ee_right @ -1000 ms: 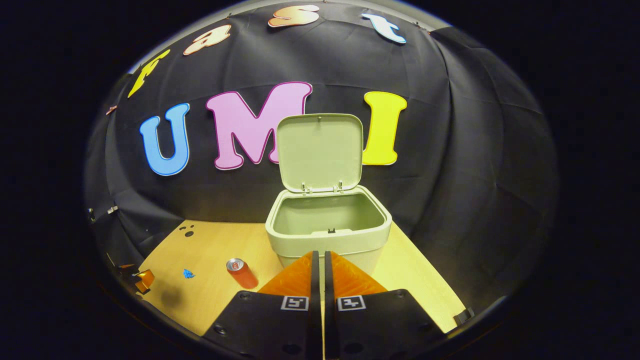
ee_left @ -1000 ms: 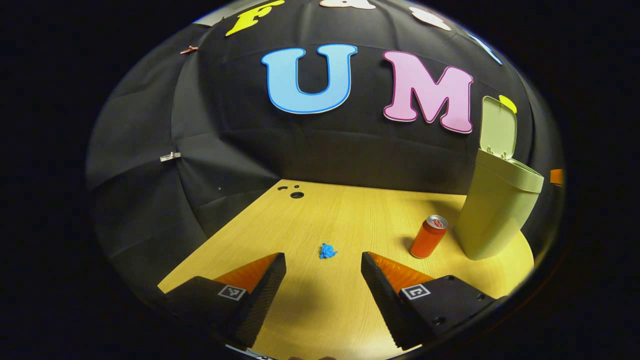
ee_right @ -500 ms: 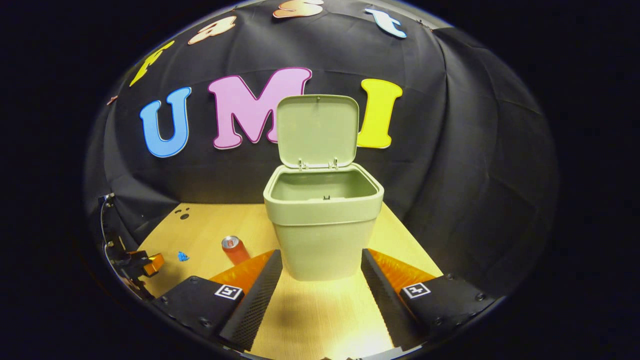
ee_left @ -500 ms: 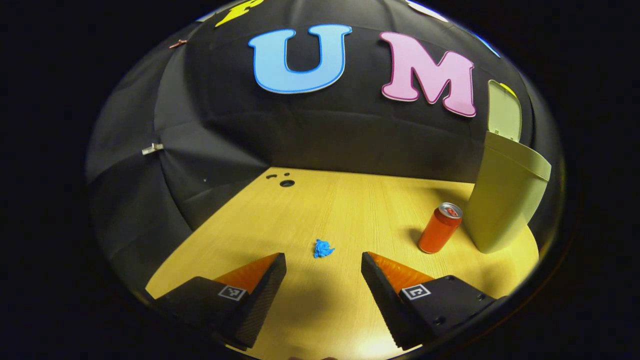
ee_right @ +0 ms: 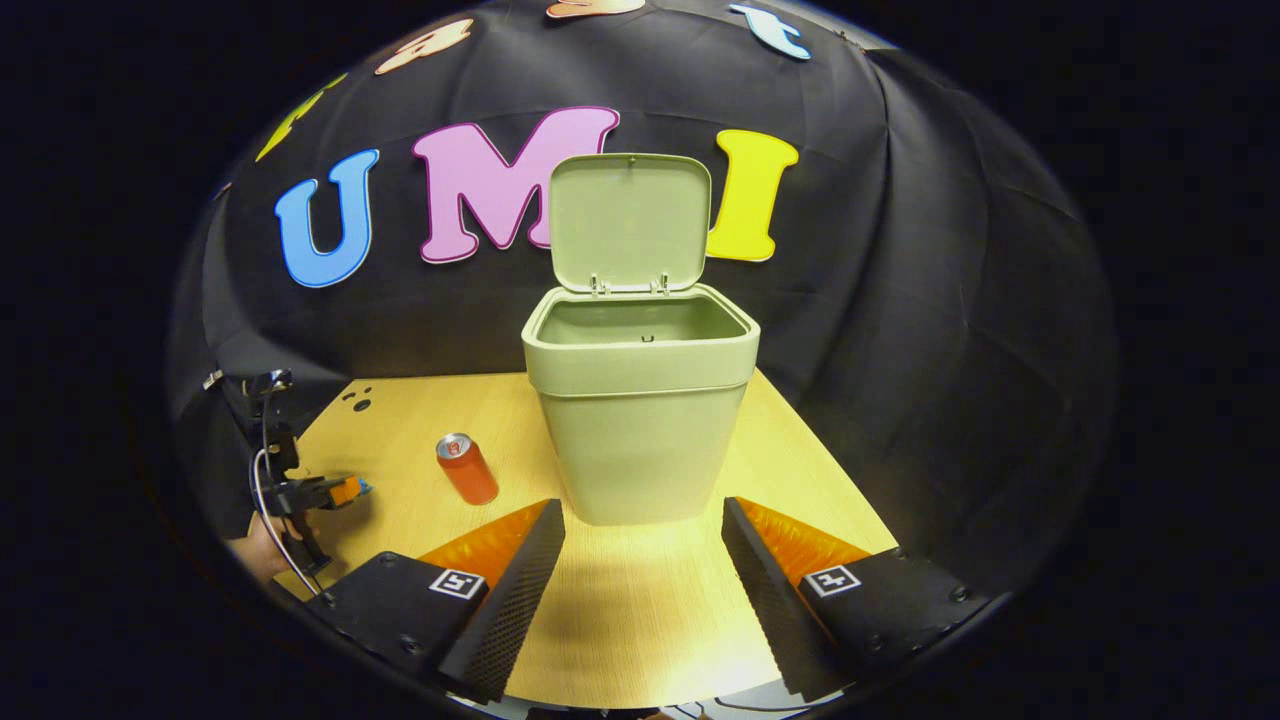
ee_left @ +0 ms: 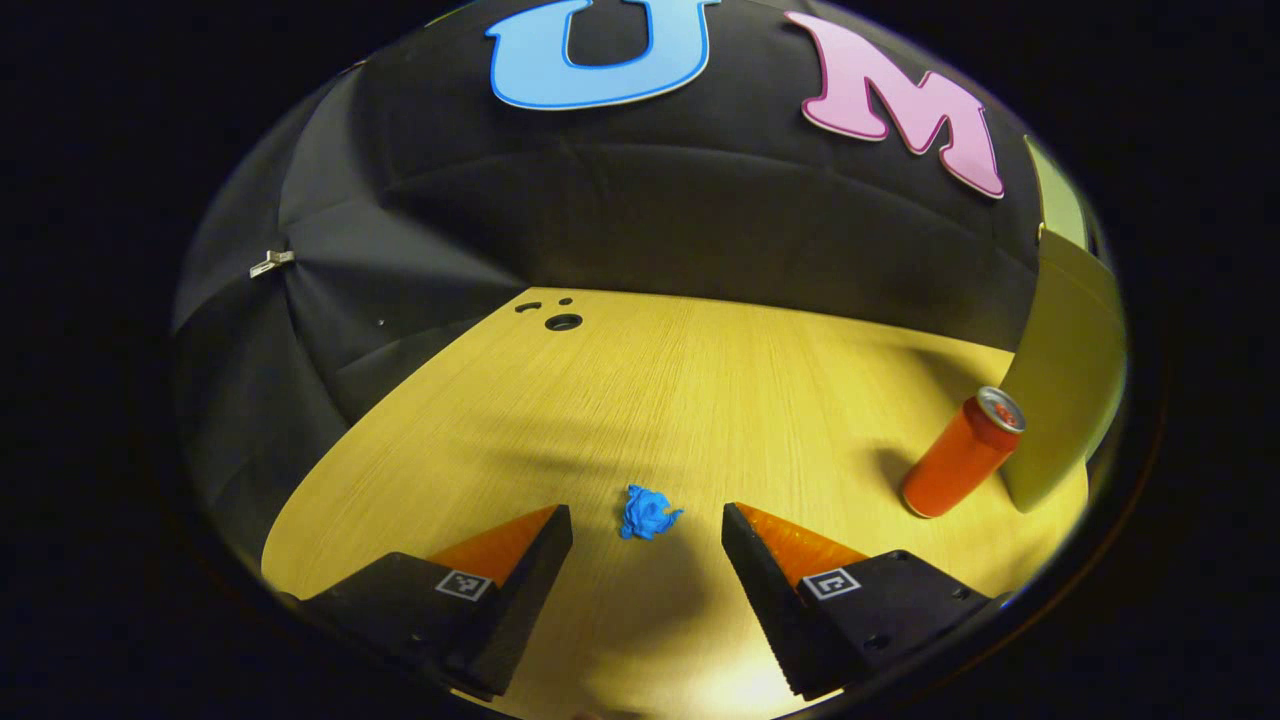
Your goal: Press the lid of the desktop garbage bin to open it, pick up the crumpled paper on the desktop and throw it into the bin, then pick up the pop can on the desktop and drop it into the bin, and finally close the garbage bin lid.
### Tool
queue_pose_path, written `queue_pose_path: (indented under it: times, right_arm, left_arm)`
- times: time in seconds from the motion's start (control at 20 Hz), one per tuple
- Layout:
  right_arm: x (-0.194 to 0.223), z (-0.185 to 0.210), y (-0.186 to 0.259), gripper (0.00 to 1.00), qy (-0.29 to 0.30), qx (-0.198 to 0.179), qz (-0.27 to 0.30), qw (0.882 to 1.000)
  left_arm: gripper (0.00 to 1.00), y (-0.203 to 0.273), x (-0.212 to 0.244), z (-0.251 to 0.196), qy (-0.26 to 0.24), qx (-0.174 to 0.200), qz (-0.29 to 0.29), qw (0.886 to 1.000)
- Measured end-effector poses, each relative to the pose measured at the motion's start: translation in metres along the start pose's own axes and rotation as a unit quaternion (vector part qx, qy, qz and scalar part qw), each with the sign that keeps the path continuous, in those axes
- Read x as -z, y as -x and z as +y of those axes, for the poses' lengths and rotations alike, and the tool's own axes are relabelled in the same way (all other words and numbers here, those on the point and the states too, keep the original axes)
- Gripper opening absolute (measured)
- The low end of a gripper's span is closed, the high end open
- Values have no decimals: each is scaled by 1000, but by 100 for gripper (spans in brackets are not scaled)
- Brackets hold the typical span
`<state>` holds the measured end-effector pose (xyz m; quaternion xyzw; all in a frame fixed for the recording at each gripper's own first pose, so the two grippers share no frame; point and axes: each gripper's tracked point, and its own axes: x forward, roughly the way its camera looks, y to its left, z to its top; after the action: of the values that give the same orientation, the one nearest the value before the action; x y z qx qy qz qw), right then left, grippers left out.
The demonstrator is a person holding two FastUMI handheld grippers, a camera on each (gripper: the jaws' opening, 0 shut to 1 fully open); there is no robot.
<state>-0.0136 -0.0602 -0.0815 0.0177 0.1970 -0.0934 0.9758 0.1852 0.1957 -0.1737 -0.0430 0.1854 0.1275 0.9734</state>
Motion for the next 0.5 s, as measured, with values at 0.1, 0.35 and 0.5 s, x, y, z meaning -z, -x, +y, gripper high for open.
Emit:
queue_pose_path:
  times: [0.1,0.35,0.5]
  right_arm:
    - [4,1,-2,99,-1,-3,9,1000]
    - [15,4,-3,100,-1,-1,24,1000]
    - [26,6,1,100,-13,0,40,999]
  left_arm:
    - [97,-15,4,-3,-12,1,11,1000]
    - [94,-42,20,-13,-21,10,45,999]
    - [89,-48,18,-16,-14,15,41,999]
